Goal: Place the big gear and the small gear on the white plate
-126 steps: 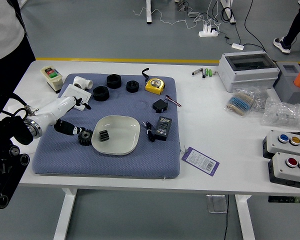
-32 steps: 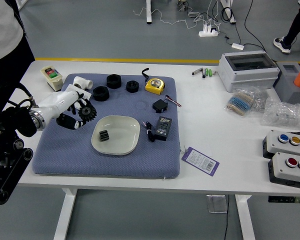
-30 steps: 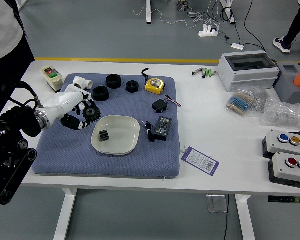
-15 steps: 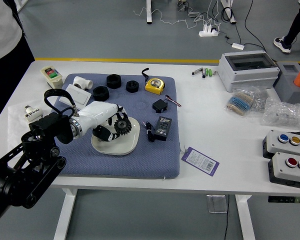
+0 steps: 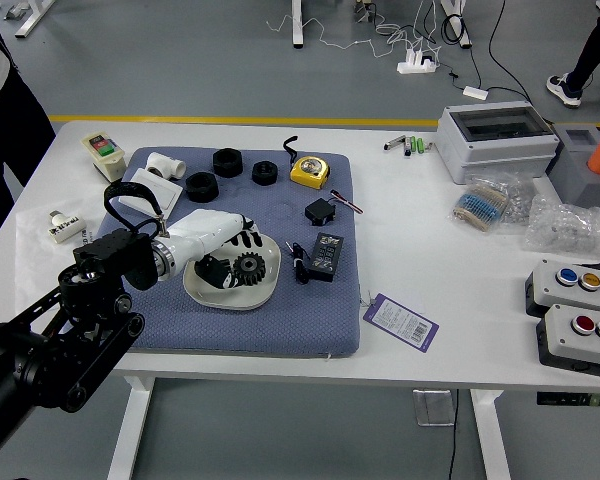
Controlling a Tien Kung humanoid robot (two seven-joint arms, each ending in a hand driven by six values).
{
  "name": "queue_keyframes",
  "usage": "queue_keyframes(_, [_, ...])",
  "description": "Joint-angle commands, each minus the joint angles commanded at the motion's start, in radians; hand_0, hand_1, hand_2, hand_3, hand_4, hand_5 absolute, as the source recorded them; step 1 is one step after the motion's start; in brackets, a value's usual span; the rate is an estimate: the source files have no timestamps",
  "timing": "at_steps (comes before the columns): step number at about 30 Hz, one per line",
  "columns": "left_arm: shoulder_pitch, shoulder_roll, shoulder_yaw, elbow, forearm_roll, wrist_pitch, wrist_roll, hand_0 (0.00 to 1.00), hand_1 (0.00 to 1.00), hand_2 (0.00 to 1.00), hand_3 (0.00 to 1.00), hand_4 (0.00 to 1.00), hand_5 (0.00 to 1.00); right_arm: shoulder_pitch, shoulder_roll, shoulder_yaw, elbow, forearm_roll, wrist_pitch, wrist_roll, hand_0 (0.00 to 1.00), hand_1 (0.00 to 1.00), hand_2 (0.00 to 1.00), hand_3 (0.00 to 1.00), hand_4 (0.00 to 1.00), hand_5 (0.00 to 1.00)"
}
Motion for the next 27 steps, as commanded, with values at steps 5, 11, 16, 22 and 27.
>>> queue_keyframes(5, [0.002, -0.002, -0.011, 0.003, 0.000, 0.007, 0.003, 0.559, 0.710, 0.775, 0.775, 0.998, 0.204, 0.002, 0.000, 0.006, 0.000, -0.003, 0.000, 0.000, 0.667, 0.686, 0.737, 0.560, 0.783, 0.676])
queue_keyframes(11, [0.004, 0.000, -0.040, -0.019, 0.000, 0.021, 0.002, 0.577, 0.721, 0.793, 0.783, 0.998, 0.217, 0.004, -0.001, 0.009, 0.000, -0.005, 0.001, -0.001, 0.667, 0.686, 0.737, 0.560, 0.783, 0.675])
queue_keyframes(16, [0.027, -0.002, -0.112, -0.057, 0.000, 0.074, -0.006, 0.577, 0.721, 0.793, 0.783, 0.998, 0.217, 0.005, 0.000, 0.008, -0.001, -0.005, 0.002, -0.002, 0.667, 0.686, 0.737, 0.560, 0.783, 0.675])
queue_keyframes(22, [0.116, -0.017, -0.281, -0.103, 0.000, 0.145, -0.039, 0.657, 0.739, 0.810, 0.788, 0.998, 0.207, 0.004, 0.000, 0.009, -0.001, -0.006, 0.003, -0.002, 0.669, 0.686, 0.737, 0.560, 0.784, 0.675])
queue_keyframes(27, [0.206, -0.036, -0.420, -0.131, -0.041, 0.162, -0.081, 0.641, 0.736, 0.809, 0.764, 0.937, 0.182, 0.004, 0.001, 0.009, -0.002, -0.007, 0.004, -0.002, 0.669, 0.686, 0.736, 0.559, 0.784, 0.675])
